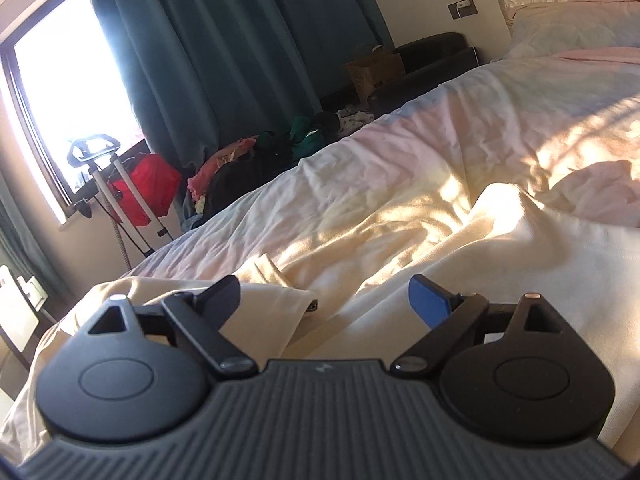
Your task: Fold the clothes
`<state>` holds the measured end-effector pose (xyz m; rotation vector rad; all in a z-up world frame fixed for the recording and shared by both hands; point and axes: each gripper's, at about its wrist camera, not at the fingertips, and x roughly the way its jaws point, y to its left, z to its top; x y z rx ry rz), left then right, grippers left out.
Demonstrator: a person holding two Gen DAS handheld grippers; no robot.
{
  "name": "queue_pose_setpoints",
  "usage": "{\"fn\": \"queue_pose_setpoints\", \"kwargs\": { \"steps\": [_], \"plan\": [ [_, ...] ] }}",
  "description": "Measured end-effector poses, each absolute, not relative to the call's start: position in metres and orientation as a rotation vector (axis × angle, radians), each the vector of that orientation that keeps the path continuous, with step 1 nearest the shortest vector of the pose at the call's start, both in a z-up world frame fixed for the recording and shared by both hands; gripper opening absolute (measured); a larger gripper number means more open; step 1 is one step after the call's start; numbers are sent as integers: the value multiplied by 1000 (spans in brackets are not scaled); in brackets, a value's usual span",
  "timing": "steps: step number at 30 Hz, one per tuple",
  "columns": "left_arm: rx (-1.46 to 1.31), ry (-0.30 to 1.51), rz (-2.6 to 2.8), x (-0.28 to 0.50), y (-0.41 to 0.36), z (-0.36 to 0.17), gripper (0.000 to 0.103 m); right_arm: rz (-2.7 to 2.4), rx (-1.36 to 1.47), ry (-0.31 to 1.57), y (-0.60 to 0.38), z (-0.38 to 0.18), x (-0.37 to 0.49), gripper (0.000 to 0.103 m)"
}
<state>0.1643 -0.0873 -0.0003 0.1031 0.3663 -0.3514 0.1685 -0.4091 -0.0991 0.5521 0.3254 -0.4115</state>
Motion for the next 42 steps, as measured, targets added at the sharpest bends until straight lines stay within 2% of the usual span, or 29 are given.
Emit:
{"fn": "queue_pose_setpoints", "kwargs": {
  "steps": [7,16,22,28,36,38,39,40,41,42],
  "plan": [
    [51,357,-277,99,-47,-9,84,-368,499,331,-397,-89,159,92],
    [-127,394,-239,80,0,-51,84,-260,448,371,-382,-85,149,92],
    [-129,413,-200,91,9,-68,84,-209,419,409,-370,-93,170,92],
    [-148,389,-205,100,10,-72,84,-189,457,522,-369,-126,213,92],
    [-127,327,-187,106,17,-76,84,-218,528,462,-387,-148,242,91],
    [-170,327,-189,112,23,-76,84,-220,537,447,-390,-148,243,74],
    [-199,332,-188,115,26,-76,84,-220,552,445,-393,-149,244,73],
    [-228,338,-185,118,29,-77,84,-219,567,443,-396,-150,244,66],
    [-261,351,-187,120,33,-78,84,-197,572,438,-396,-151,245,44],
    [-296,367,-191,122,38,-80,84,-175,577,433,-396,-151,245,37]
  ]
}}
